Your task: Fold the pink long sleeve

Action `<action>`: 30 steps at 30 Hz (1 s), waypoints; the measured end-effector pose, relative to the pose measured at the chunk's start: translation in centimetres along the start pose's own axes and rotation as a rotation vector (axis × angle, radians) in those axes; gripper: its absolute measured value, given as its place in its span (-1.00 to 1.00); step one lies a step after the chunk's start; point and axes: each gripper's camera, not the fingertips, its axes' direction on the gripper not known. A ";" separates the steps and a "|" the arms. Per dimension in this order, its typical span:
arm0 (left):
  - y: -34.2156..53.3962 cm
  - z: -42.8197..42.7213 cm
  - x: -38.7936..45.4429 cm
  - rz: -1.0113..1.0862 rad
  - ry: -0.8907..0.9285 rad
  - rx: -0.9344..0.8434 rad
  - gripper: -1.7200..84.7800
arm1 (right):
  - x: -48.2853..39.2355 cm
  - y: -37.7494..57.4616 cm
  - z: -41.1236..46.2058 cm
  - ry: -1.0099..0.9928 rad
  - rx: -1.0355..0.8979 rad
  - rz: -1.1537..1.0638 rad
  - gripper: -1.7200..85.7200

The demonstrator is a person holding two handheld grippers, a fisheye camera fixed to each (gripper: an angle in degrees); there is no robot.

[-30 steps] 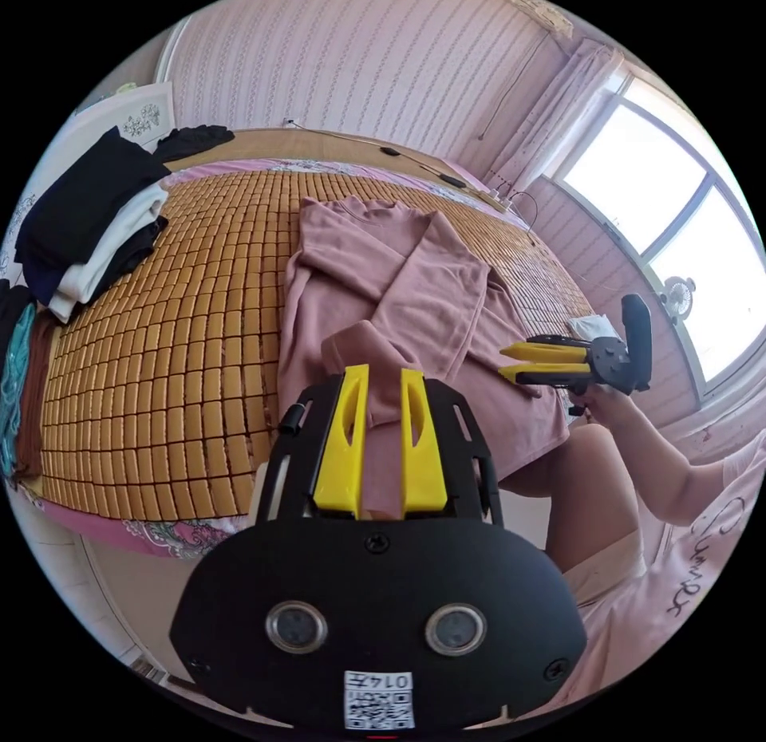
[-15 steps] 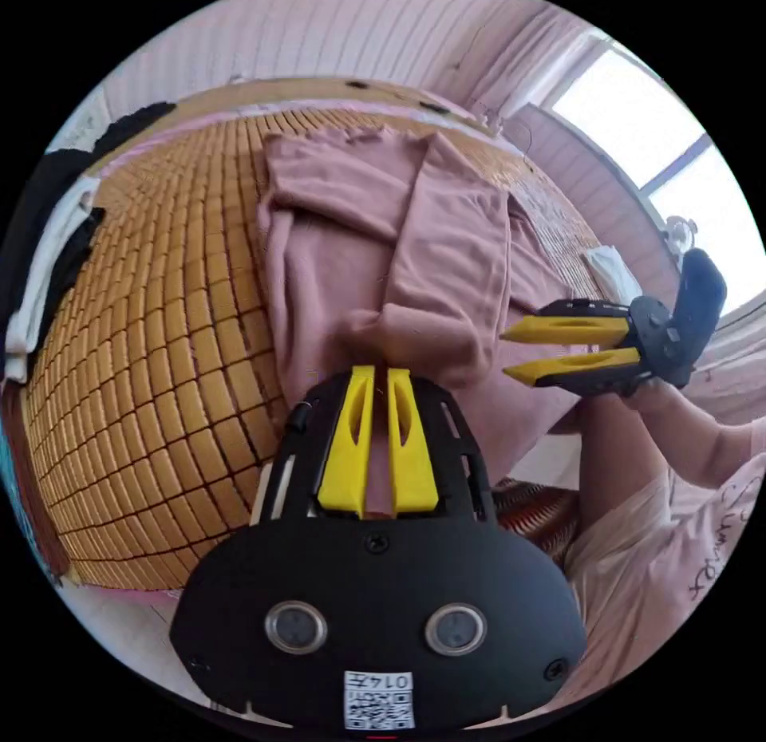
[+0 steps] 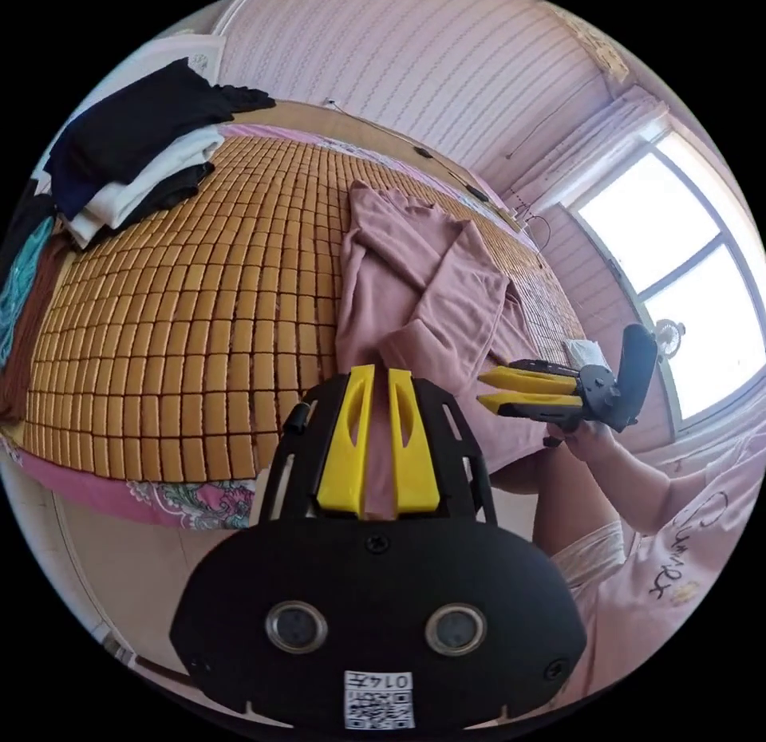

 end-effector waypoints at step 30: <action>-10.1 -1.9 0.1 0.245 0.023 -0.146 -0.84 | 20.2 -2.2 -9.6 0.300 0.088 0.253 -0.75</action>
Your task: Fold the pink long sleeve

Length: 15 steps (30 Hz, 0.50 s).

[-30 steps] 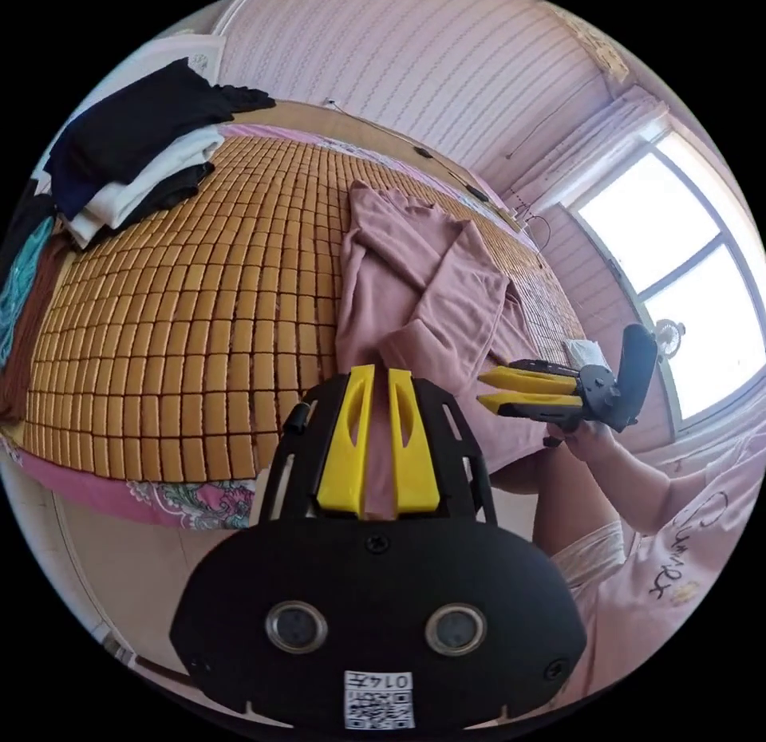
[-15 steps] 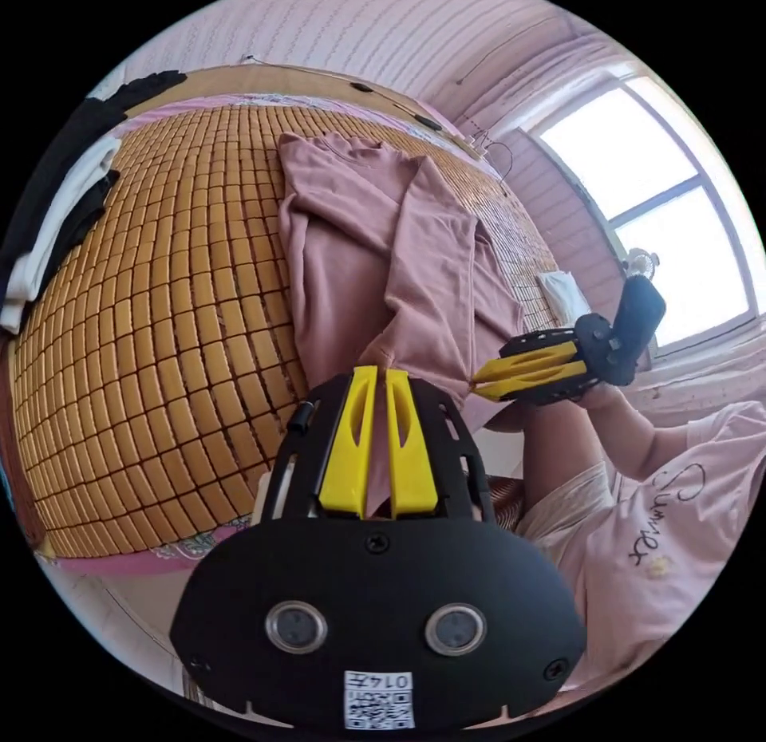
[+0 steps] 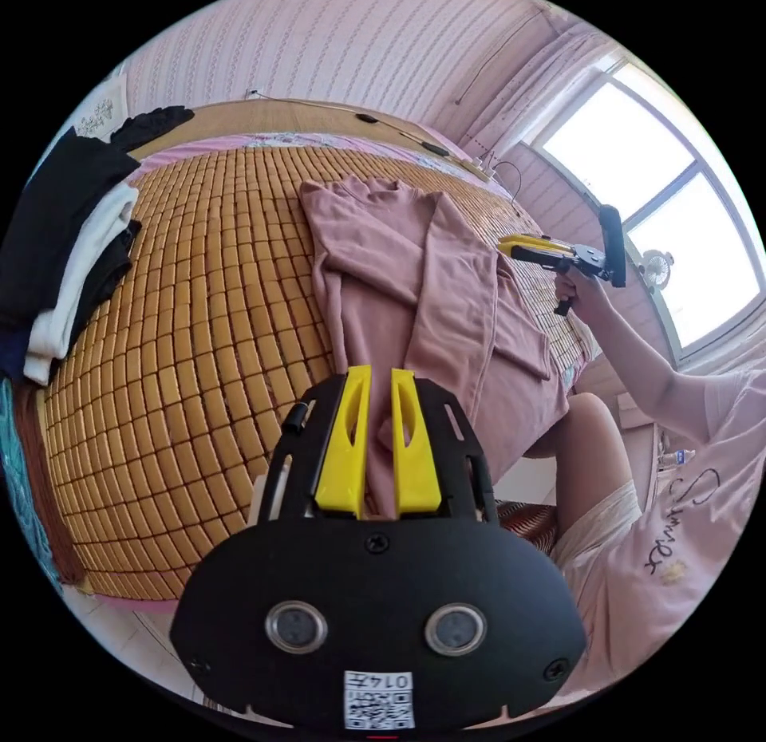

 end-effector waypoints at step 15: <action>-21.3 9.0 -7.2 -0.115 -0.138 0.085 -0.71 | 19.0 -5.7 7.8 -0.189 -0.020 0.453 -0.89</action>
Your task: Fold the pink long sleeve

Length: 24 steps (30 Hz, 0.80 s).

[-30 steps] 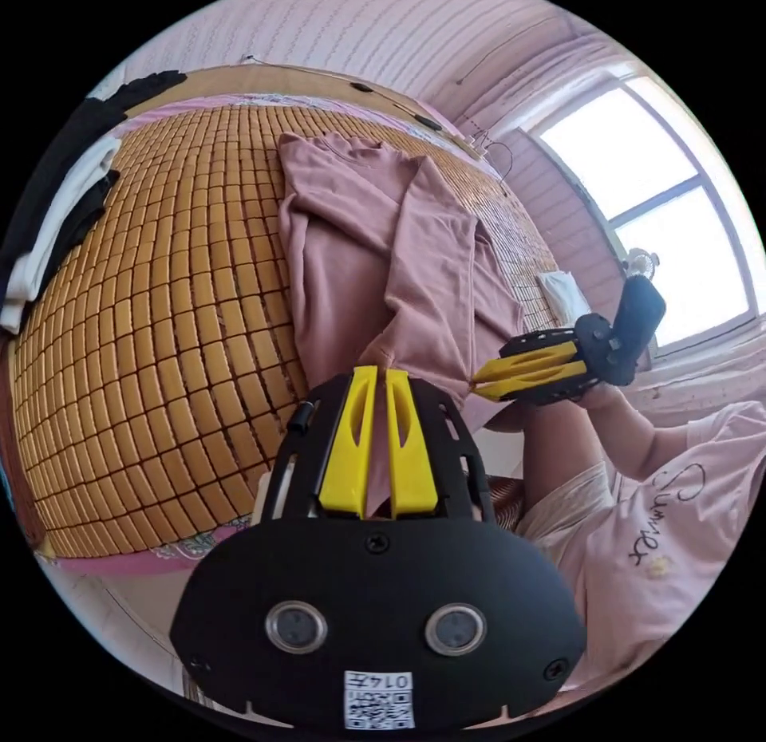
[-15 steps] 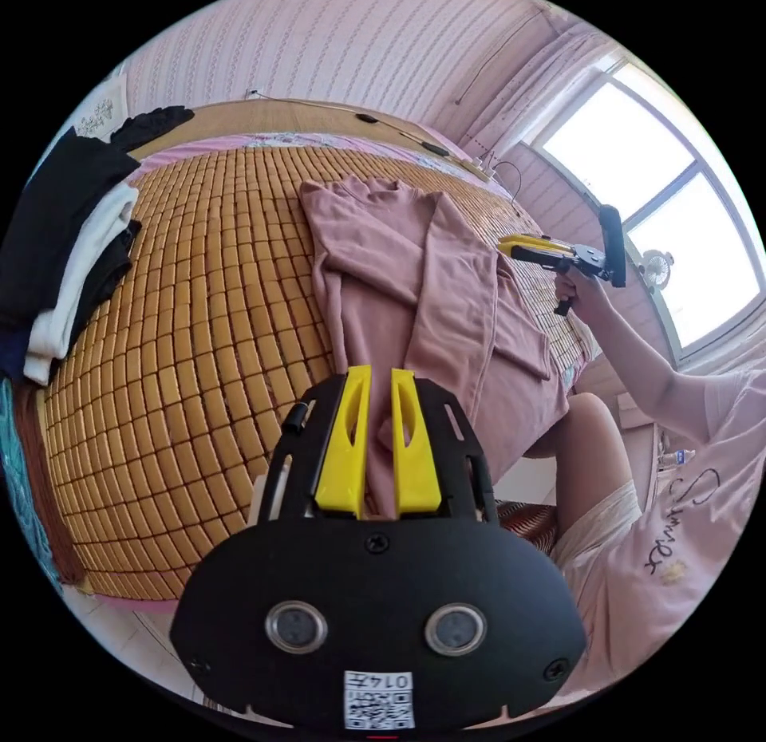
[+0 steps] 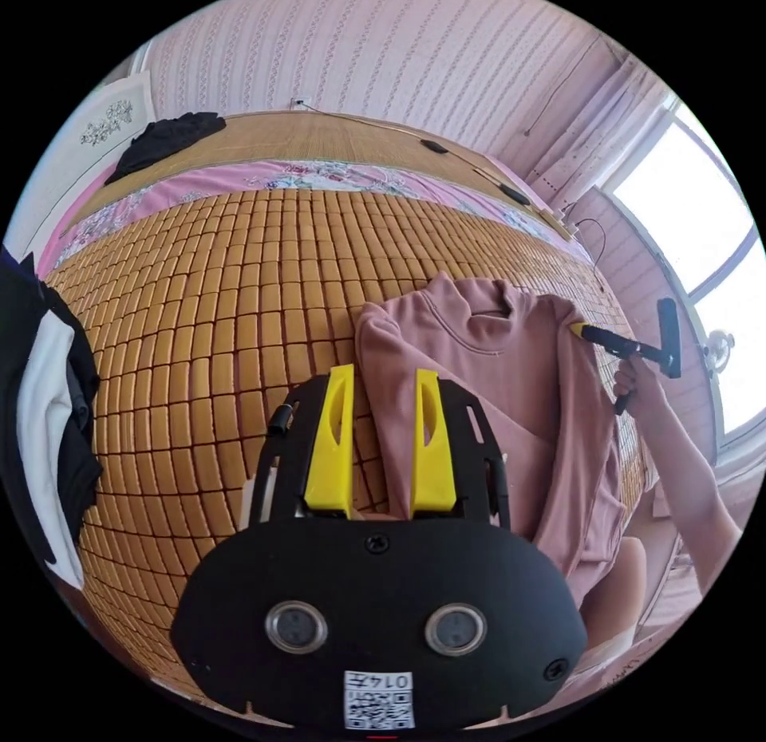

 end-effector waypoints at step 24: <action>21.4 -11.3 5.4 0.297 0.281 -0.021 -0.94 | -6.6 20.7 -15.9 -0.246 -0.130 -0.398 -0.89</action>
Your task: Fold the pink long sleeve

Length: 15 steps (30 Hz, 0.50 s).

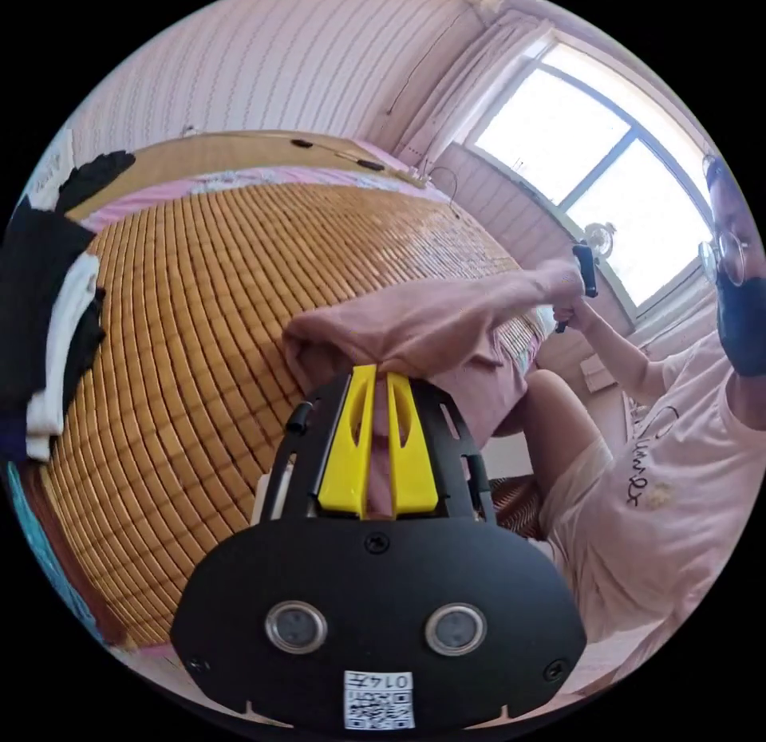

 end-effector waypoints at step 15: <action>9.7 8.9 12.5 0.010 -0.114 -0.075 -0.97 | -14.5 -3.7 11.2 0.335 -0.125 0.005 -0.97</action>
